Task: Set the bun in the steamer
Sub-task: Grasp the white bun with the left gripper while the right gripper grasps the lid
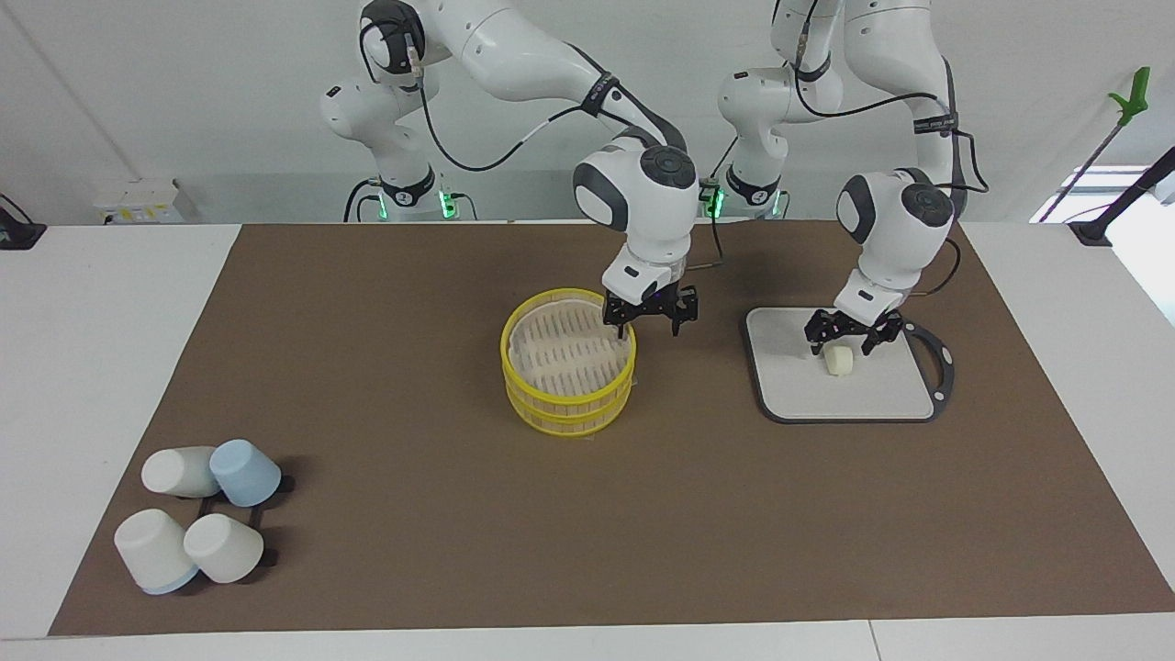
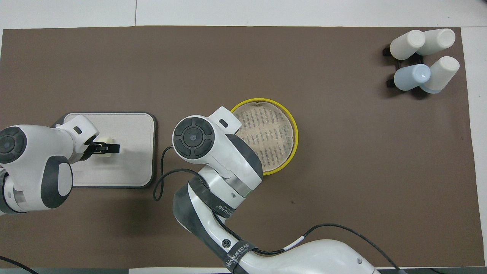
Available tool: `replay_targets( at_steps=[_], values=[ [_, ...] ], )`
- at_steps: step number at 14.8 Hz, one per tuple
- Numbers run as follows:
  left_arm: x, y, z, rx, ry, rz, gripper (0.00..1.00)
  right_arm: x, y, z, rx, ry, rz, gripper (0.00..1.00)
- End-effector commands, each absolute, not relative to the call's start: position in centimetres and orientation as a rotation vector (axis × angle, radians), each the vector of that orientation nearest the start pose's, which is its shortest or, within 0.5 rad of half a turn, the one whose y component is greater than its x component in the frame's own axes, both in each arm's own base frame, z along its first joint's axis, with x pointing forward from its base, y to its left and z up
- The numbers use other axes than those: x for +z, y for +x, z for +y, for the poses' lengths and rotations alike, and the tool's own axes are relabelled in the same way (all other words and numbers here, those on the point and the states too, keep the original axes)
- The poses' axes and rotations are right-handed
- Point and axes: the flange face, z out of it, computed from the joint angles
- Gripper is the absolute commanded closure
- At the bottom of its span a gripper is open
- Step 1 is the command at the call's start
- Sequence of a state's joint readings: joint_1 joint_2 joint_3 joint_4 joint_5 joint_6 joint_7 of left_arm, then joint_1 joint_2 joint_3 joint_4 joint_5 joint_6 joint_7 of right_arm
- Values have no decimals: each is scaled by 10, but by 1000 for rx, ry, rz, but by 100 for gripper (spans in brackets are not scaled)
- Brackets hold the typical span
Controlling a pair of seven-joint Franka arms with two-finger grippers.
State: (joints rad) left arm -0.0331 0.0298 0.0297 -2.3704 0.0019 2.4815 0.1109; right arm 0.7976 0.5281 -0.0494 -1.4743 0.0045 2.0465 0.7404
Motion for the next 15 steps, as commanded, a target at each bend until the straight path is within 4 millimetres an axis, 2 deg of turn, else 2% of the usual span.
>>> replay_targets(
  at_steps=[1,2,3,7,9,10,11,13,14,15],
  values=[
    [318,510,3,-166,-3124,198,40,375,505,474,-82,-3135,-78,47],
    [318,510,3,-168,-3125,194,54,376,504,472,-83,-3133,-78,88],
    [317,511,3,-168,-3125,194,63,375,504,471,-78,-3135,-79,100],
    [320,514,4,-166,-3126,189,66,374,504,461,-15,-3179,-211,100],
    [329,522,8,-151,-3128,165,66,400,515,449,14,-3248,-422,100],
    [335,530,6,-109,-3132,166,66,412,524,436,58,-3264,-469,100],
    [348,541,3,-78,-3139,160,66,430,542,412,89,-3273,-461,100],
    [375,556,-3,-32,-3178,69,70,471,583,343,180,-3271,-431,100],
    [393,564,-15,-8,-3183,33,70,485,601,301,217,-3249,-457,100],
    [411,575,-39,11,-3185,-34,70,509,611,260,206,-3227,-480,100]
  ],
)
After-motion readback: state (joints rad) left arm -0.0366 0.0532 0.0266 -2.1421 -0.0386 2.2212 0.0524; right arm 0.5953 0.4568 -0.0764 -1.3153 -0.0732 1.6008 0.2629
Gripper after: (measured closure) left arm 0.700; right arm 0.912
